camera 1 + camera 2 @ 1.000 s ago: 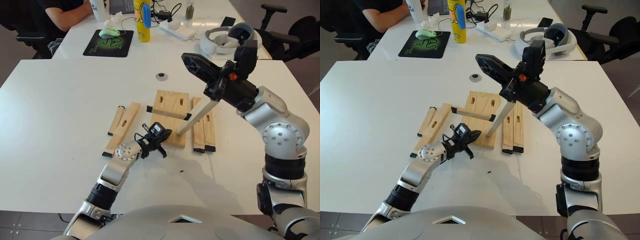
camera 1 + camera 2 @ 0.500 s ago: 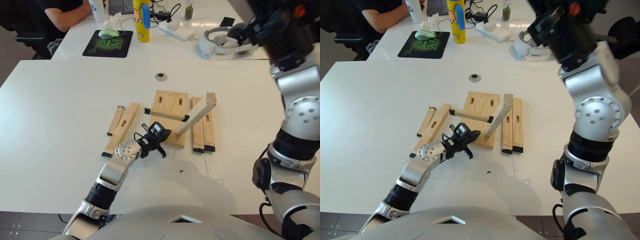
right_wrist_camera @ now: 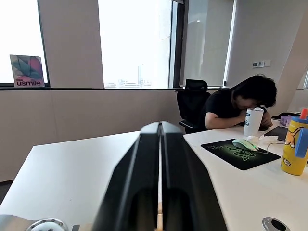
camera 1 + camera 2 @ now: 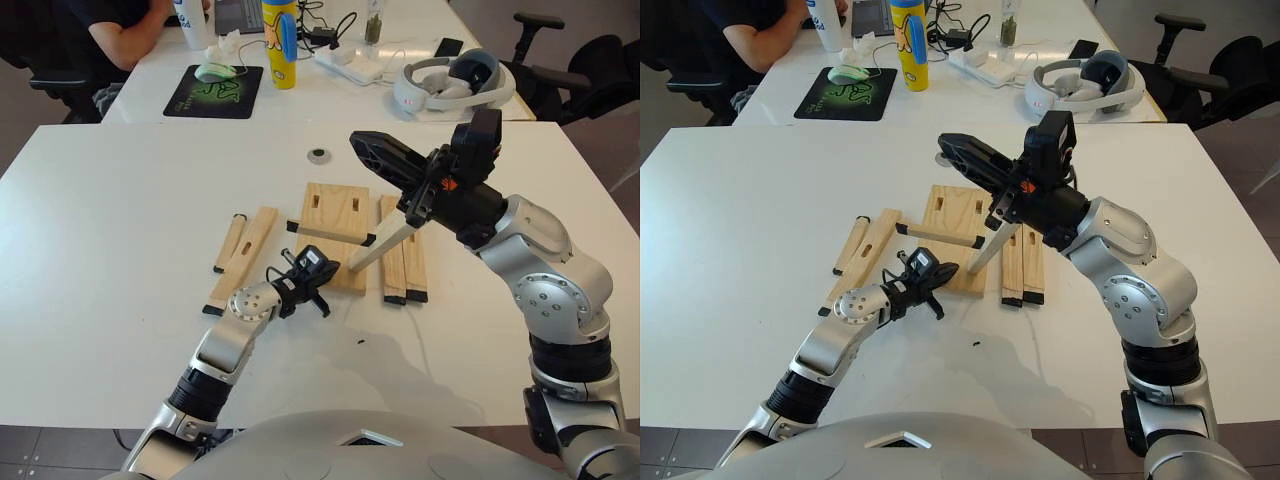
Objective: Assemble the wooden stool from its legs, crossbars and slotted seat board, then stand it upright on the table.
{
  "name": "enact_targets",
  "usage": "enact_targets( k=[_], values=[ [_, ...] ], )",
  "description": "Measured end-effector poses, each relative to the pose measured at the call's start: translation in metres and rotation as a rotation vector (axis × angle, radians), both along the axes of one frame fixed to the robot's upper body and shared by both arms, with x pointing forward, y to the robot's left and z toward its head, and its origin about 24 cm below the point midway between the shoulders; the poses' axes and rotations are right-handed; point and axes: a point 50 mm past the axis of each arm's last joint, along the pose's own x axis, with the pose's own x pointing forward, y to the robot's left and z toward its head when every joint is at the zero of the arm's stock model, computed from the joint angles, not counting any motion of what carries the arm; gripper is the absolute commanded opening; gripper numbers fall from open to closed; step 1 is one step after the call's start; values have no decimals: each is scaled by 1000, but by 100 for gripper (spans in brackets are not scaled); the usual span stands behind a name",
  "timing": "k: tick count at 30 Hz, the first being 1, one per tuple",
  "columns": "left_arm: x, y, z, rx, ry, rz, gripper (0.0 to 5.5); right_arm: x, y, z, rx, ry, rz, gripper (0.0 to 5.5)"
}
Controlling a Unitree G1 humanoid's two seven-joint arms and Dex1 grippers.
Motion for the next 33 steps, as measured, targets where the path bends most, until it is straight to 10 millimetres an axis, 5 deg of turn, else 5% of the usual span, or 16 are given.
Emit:
enact_targets(
  k=[6, 10, 12, 16, 21, 29, 33],
  values=[
    [-1, -1, 1, -11, 3, -7, 0, 29, -34, 5, 156, 15, -234, 3],
    [-2, -4, 0, -27, 7, 21, 0, 45, -78, 51, 393, -74, -413, 3],
    [-4, -6, 0, -35, 10, 48, 0, 48, -93, 55, 412, -77, -476, 3],
    [-7, -11, 1, -55, 21, 110, 0, 42, -116, 6, 112, 80, -653, 3],
    [-10, -19, -1, -81, 44, 211, 0, 16, -96, -58, -154, 313, -662, 3],
    [-35, -17, 7, -70, 51, 202, 0, -9, -72, -75, -303, 369, -657, 3],
    [-41, 0, 30, -64, -15, 148, 0, -30, -66, -90, -328, 502, -711, 3]
  ],
)
